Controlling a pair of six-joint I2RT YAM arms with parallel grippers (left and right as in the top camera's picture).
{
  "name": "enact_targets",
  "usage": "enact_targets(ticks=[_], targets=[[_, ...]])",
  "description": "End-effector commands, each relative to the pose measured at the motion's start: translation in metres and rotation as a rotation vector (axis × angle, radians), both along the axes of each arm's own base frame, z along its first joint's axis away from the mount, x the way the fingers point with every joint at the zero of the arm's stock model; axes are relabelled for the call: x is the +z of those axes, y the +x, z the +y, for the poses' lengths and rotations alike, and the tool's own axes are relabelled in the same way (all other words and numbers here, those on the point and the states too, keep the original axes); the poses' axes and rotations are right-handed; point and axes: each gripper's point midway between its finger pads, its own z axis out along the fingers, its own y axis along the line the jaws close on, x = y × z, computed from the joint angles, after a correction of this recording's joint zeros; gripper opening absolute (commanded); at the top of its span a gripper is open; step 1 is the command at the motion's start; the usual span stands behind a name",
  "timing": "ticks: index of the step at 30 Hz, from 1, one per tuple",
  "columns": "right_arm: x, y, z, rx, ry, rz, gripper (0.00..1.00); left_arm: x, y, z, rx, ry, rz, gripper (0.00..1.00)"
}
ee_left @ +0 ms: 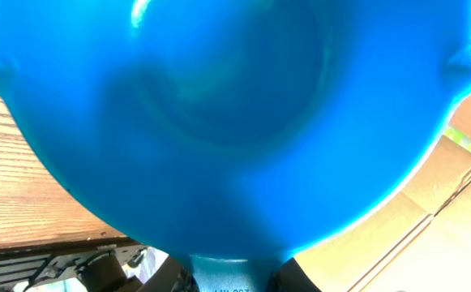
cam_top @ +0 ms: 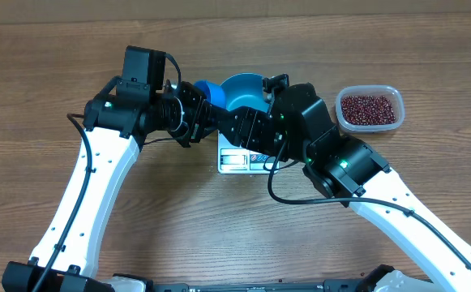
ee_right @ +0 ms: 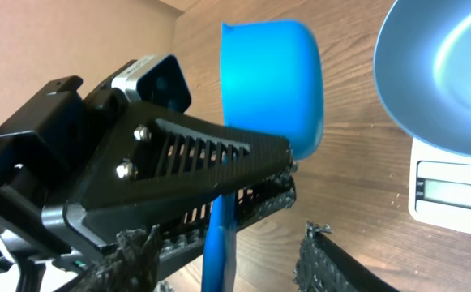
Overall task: Scoop item into bowl and weigh 150g on scale
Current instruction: 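Grasp the scoop handle with the right gripper from the left gripper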
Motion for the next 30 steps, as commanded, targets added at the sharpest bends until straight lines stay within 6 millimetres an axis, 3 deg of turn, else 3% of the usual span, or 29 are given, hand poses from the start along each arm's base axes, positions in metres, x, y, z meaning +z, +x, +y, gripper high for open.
enact_targets(ticks=[1,7,12,25,27,30], targets=[[-0.0021,0.0091,0.0013,-0.030,-0.009,-0.002,0.51,0.0048,0.0000,-0.0027,0.029,-0.005,0.019,0.04],[-0.0035,0.0107,0.0033,-0.027,-0.006,-0.002,0.33,0.0047,0.0003,-0.0024,0.052,-0.012,0.041,0.04],[0.0009,0.0110,0.0063,-0.017,0.011,-0.015,0.30,0.0040,0.0007,-0.0017,0.067,-0.012,0.054,0.04],[0.0017,0.0127,0.0058,-0.018,0.005,-0.030,0.07,0.0060,-0.0012,-0.0042,0.064,-0.033,0.069,0.04],[0.0008,0.0147,0.0038,-0.023,-0.013,-0.048,0.04,0.0053,-0.0006,-0.0033,0.069,-0.027,0.067,0.08],[0.0003,0.0157,0.0028,-0.009,-0.037,-0.080,0.04,0.0032,0.0016,-0.0006,0.082,-0.009,0.061,0.23]])
